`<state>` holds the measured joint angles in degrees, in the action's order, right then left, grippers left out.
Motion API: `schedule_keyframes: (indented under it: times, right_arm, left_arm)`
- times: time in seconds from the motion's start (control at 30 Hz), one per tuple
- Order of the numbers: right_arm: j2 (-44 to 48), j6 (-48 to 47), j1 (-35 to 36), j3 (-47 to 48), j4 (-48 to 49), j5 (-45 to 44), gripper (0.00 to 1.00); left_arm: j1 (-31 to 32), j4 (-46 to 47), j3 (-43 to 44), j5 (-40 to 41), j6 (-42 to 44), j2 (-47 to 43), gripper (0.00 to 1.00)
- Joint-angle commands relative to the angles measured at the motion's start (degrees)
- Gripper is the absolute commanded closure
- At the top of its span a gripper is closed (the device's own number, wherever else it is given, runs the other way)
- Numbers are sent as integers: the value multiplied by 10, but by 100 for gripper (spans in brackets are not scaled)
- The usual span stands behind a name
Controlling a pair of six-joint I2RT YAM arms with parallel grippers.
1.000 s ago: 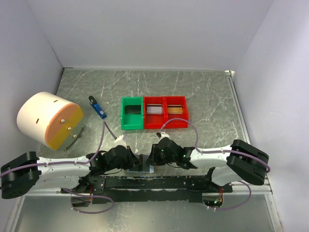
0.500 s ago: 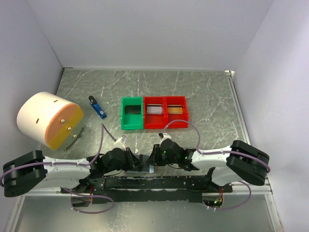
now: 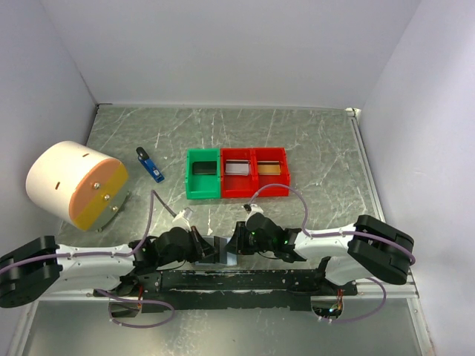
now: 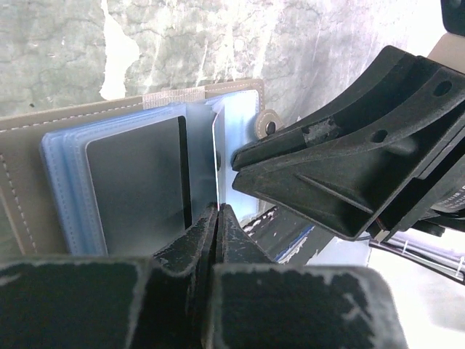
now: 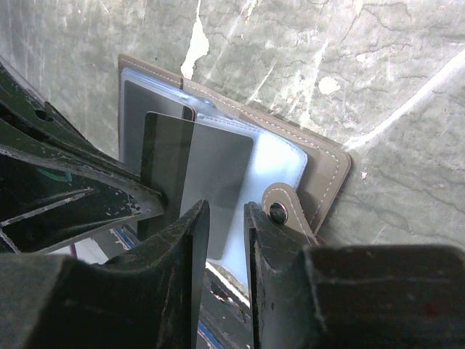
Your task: Take the credit cards out of the card holder
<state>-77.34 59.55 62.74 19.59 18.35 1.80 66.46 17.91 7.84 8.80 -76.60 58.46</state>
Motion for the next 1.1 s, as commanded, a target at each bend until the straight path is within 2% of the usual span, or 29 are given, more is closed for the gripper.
schedule_keyframes:
  times: [0.0,0.2,0.47,0.7,0.87,1.07]
  right_arm:
    - [-10,-16,0,-10,-91,-25,73]
    - [-12,-36,0,13,-105,-20,73]
    - [30,-91,2,99,-174,-14,73]
    - [-18,-82,3,114,-161,-14,73]
    - [-36,-51,2,64,-111,-18,75]
    - [-45,-38,3,34,-82,-15,79]
  left_arm:
    - [-1,-54,16,19,-3,-40,93]
    - [-2,-80,17,25,-1,-61,92]
    - [-2,-83,37,20,7,-31,92]
    - [-2,-72,44,16,9,-11,91]
    - [-2,-69,40,19,2,-17,84]
    - [-2,-9,22,8,5,-14,72]
